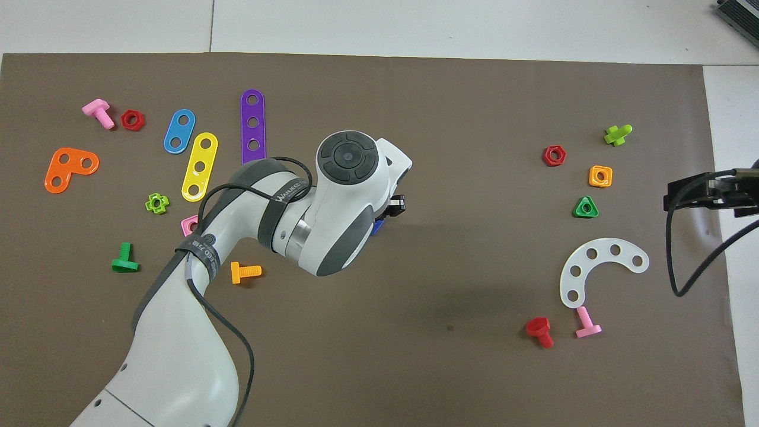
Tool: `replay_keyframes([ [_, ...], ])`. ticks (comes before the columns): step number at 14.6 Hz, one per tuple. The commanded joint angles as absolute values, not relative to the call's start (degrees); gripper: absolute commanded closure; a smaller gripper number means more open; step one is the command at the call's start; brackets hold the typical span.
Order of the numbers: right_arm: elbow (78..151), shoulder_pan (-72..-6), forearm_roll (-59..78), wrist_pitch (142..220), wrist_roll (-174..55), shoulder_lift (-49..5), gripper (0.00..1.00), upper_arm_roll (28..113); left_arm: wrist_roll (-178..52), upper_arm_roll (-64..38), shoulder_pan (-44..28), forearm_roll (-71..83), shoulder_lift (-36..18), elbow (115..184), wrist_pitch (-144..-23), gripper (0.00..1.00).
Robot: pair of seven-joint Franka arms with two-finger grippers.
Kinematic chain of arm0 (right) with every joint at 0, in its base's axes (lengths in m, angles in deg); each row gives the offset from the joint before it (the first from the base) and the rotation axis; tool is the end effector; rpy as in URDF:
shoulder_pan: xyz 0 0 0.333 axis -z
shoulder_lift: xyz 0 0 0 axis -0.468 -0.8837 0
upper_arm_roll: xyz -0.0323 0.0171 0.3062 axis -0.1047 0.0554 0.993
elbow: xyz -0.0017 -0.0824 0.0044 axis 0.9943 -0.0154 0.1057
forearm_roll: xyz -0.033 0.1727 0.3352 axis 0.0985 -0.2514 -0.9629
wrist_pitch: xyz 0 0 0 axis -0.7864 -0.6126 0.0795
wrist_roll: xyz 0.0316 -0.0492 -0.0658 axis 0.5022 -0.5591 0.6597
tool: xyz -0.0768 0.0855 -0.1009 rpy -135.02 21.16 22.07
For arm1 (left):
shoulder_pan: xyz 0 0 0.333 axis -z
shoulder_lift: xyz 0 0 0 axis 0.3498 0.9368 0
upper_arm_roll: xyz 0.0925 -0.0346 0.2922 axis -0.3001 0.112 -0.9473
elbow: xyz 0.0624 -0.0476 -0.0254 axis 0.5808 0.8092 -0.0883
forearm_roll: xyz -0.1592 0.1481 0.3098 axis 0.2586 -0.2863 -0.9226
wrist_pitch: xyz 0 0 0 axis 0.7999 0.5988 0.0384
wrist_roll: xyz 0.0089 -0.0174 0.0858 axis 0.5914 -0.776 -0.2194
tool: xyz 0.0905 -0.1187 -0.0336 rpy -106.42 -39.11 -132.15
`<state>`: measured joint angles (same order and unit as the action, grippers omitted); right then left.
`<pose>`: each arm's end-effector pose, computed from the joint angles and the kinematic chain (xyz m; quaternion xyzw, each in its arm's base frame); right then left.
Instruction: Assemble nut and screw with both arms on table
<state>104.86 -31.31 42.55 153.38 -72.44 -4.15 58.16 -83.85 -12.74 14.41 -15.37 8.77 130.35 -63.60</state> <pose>0.5237 -0.0218 0.5675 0.9981 -0.0579 -0.0083 0.0189 0.5263 -0.4158 0.3193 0.9992 0.0026 -0.0197 0.0360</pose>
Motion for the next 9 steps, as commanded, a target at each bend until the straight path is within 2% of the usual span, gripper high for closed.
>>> replay_keyframes([
  [1, 105.9, -31.2, 41.1, 153.0, -72.6, -2.9, 0.00, 58.2, -85.2, -13.9, 15.7, -15.3, 9.7, 129.4, -65.0, 0.98],
  [9, 105.9, -31.2, 41.1, 153.0, -72.6, -2.9, 0.00, 58.2, -85.1, -13.9, 15.8, -16.0, 9.8, 130.7, -66.5, 1.00],
])
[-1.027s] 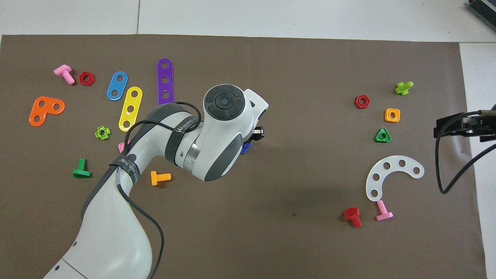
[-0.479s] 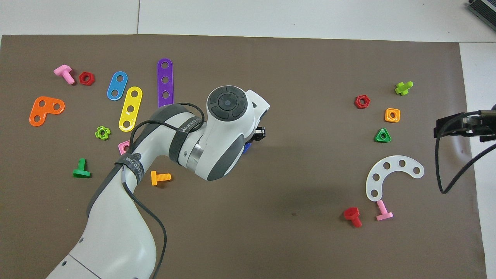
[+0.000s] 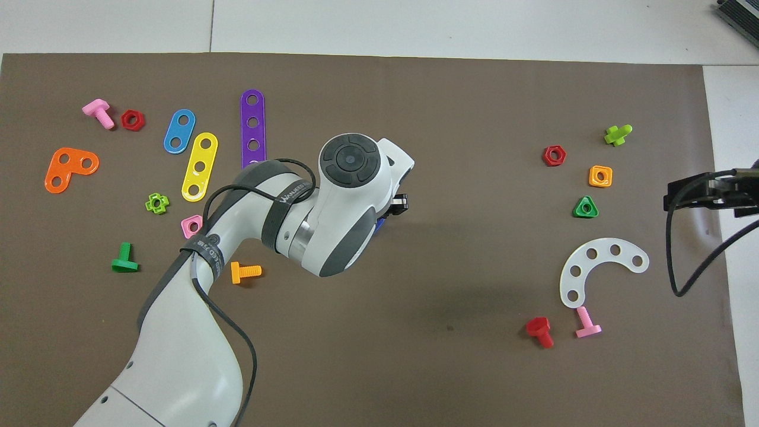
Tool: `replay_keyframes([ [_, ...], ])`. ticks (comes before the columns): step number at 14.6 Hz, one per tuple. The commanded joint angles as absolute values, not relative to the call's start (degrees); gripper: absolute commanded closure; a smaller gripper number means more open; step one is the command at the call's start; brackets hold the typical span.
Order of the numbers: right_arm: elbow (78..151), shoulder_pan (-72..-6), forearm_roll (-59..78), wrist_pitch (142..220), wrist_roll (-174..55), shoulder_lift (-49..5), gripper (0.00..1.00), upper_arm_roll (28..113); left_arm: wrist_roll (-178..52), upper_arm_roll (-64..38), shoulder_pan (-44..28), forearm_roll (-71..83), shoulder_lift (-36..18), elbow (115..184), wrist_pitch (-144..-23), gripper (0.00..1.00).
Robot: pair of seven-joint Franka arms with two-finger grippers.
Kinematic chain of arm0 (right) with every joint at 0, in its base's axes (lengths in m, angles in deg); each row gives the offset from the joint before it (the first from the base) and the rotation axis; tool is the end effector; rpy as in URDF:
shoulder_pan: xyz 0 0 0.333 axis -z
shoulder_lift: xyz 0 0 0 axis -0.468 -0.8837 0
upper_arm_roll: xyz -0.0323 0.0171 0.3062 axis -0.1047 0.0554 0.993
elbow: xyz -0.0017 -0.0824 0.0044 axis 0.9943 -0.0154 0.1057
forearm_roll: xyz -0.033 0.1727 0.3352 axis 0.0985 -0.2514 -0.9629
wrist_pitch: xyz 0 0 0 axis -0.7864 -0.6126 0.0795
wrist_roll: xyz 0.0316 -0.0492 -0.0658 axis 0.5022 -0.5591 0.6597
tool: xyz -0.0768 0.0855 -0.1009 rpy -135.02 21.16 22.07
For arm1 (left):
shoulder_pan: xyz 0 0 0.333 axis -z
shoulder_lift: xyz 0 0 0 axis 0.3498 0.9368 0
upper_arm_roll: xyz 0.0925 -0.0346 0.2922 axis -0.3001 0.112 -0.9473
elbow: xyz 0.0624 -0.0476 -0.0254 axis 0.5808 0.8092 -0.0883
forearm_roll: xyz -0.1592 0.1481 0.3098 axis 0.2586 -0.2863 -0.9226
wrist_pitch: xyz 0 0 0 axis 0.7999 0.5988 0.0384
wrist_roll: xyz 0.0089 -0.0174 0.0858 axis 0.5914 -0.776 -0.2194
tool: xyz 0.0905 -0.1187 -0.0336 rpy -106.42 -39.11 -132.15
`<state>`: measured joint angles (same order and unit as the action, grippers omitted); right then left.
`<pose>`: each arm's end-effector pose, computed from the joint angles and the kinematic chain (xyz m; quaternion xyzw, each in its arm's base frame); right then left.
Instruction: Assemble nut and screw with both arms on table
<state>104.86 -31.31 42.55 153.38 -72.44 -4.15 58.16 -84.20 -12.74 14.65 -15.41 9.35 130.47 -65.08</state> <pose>0.5237 -0.0218 0.5675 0.9981 -0.0579 -0.0083 0.0189 0.5273 -0.4197 0.3138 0.9991 0.0042 -0.0143 0.0398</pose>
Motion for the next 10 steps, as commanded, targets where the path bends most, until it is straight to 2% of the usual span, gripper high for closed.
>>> replay_keyframes([
  [1, 105.9, -31.2, 41.1, 153.0, -72.6, -2.9, 0.00, 58.2, -85.1, -14.0, 15.8, -16.0, 9.7, 130.9, -66.5, 1.00],
  [10, 105.9, -31.2, 41.1, 153.0, -72.6, -2.9, 0.00, 58.2, -85.1, -14.0, 15.9, -17.0, 9.6, 132.4, -66.4, 1.00],
])
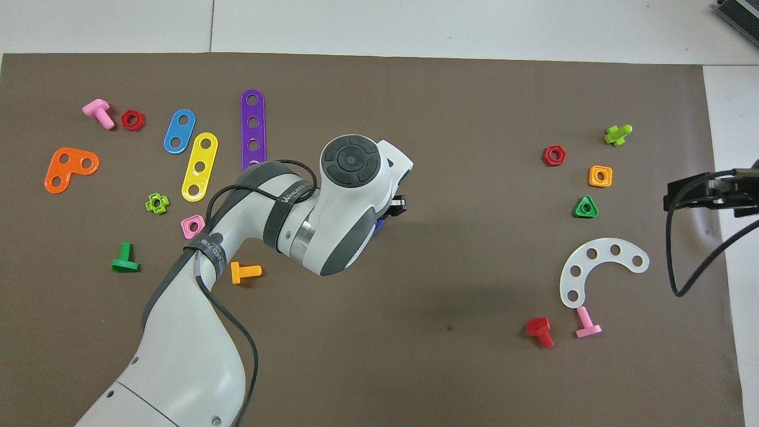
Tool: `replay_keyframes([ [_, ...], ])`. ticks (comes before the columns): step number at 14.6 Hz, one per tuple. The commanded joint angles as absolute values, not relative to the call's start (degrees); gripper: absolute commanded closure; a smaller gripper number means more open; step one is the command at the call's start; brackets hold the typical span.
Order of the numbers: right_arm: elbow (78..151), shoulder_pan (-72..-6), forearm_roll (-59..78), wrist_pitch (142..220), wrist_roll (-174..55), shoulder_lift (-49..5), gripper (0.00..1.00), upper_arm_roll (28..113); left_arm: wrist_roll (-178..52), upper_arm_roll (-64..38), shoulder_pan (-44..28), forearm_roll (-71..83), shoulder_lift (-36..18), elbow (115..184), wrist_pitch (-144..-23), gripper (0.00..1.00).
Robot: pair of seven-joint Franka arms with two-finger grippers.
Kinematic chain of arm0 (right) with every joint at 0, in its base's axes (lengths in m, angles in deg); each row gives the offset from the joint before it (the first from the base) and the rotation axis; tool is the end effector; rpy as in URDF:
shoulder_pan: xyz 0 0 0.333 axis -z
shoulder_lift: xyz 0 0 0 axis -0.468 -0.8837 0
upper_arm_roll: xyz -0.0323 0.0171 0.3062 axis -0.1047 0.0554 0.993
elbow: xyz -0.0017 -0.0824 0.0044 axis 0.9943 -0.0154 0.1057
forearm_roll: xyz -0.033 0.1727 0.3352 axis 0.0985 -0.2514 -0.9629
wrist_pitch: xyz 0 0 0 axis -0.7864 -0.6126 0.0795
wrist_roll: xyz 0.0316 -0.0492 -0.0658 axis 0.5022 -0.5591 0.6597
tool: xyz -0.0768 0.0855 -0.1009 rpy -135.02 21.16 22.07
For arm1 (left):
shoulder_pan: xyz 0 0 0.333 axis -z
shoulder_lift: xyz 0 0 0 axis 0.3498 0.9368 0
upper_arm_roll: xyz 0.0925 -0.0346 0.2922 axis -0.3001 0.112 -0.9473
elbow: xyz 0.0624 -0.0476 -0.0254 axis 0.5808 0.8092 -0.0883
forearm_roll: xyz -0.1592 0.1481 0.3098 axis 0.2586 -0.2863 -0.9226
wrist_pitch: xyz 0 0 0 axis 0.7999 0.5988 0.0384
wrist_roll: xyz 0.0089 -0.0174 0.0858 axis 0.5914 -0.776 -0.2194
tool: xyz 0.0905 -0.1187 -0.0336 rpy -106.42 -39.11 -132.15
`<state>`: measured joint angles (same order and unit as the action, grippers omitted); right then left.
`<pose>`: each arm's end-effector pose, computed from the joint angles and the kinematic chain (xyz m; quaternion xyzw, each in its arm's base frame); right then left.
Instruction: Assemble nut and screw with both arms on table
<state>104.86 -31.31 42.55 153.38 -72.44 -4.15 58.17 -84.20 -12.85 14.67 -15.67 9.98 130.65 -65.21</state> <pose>0.5237 -0.0217 0.5676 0.9981 -0.0578 -0.0083 0.0189 0.5275 -0.4183 0.3052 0.9992 0.0040 -0.0176 0.0344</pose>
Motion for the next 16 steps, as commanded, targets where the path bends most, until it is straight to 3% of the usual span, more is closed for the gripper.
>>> replay_keyframes([
  [1, 105.9, -31.2, 41.1, 153.0, -72.6, -2.9, 0.00, 58.2, -85.1, -14.0, 15.9, -17.0, 9.6, 132.6, -66.5, 1.00],
  [16, 105.9, -31.2, 41.1, 153.0, -72.6, -2.9, 0.00, 58.2, -85.1, -13.9, 16.1, -16.4, 10.3, 128.8, -61.1, 1.00],
])
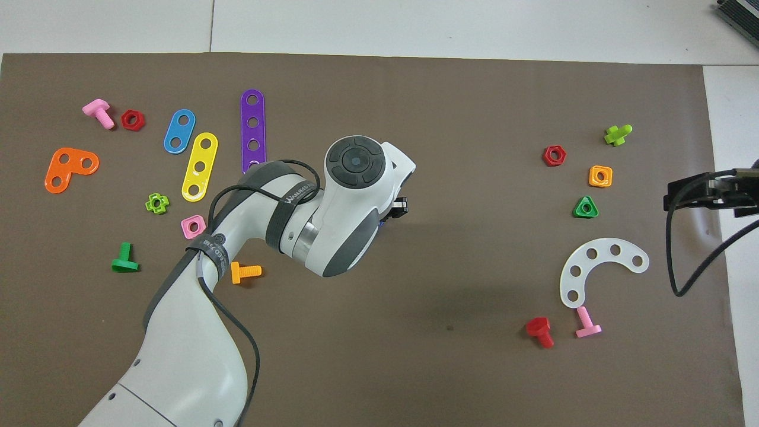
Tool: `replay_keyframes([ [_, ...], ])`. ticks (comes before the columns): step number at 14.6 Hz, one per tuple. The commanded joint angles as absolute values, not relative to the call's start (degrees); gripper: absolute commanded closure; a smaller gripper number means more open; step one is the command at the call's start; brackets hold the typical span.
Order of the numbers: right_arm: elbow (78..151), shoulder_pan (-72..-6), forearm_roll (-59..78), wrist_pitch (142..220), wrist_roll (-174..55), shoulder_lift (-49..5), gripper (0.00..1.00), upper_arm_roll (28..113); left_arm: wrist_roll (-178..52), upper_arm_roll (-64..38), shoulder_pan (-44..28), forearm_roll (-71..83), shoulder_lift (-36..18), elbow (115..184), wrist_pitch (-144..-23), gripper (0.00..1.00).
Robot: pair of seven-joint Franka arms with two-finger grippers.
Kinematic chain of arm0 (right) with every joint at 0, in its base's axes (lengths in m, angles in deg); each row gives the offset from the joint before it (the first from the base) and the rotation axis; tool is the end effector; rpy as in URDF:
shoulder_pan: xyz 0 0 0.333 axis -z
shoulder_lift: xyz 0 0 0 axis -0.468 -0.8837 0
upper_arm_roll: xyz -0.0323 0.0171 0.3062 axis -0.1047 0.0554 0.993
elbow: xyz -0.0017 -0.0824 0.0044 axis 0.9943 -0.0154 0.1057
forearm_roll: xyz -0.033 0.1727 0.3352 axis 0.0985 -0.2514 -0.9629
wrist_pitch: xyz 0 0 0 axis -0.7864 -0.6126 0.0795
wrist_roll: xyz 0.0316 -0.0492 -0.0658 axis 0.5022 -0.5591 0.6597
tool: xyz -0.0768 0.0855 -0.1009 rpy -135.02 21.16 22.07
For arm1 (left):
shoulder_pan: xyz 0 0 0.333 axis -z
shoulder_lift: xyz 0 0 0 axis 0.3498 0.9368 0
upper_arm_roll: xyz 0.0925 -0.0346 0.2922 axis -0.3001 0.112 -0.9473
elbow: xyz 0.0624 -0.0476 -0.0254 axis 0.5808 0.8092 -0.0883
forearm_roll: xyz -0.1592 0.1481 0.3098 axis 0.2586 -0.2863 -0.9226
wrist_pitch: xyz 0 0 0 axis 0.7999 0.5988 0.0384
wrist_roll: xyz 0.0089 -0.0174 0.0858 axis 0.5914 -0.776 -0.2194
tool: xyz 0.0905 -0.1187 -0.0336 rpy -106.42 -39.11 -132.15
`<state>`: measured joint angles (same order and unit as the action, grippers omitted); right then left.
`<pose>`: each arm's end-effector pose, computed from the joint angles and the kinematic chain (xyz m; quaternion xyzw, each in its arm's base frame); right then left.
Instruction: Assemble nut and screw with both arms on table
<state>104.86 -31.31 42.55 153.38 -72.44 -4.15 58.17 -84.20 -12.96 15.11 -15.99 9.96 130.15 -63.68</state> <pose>0.5237 -0.0217 0.5676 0.9981 -0.0578 -0.0083 0.0189 0.5238 -0.4200 0.3069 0.9994 -0.0009 -0.0231 0.0269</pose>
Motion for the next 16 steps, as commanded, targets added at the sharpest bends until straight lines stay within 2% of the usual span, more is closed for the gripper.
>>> replay_keyframes([
  [1, 105.9, -31.2, 41.1, 153.0, -72.6, -2.9, 0.00, 58.2, -85.1, -13.8, 16.1, -16.5, 10.3, 128.5, -60.8, 1.00],
  [8, 105.9, -31.2, 41.1, 153.0, -72.6, -2.9, 0.00, 58.3, -85.1, -13.8, 16.2, -16.1, 10.5, 128.6, -62.6, 1.00],
  [16, 105.9, -31.2, 41.1, 153.0, -72.6, -2.9, 0.00, 58.3, -85.2, -14.0, 16.3, -16.7, 10.3, 131.6, -66.0, 1.00],
])
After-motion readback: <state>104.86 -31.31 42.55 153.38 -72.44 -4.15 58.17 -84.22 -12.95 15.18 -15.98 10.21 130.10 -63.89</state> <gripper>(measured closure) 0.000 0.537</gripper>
